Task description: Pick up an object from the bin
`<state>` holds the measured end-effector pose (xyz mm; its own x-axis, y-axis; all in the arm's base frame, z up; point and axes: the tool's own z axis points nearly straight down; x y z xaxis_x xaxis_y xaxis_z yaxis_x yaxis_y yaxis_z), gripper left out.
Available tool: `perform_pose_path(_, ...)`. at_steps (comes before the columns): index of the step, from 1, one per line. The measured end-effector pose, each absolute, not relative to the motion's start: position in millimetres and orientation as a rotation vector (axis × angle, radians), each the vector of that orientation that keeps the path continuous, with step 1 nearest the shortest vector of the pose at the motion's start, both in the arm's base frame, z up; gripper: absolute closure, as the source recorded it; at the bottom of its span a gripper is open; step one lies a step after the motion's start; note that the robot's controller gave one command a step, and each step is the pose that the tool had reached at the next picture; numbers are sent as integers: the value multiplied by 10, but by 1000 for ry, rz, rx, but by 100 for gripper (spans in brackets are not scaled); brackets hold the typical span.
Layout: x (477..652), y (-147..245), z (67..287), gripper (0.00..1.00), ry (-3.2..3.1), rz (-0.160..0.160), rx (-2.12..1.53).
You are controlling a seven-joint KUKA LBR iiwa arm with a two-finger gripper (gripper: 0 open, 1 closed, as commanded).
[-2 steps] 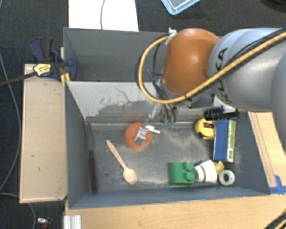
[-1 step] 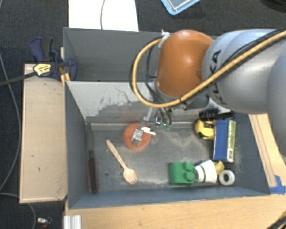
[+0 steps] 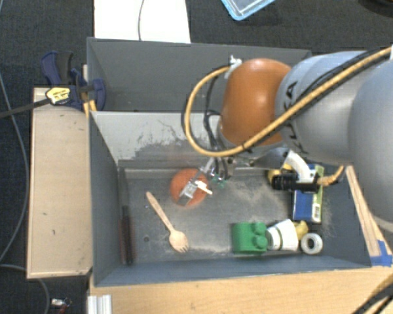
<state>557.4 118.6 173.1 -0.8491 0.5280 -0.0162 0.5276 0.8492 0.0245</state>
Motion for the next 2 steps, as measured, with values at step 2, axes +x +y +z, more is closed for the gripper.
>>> perform_pose_path(2, 5675, 1326, 1875, 0, 2865, 33, 1248)
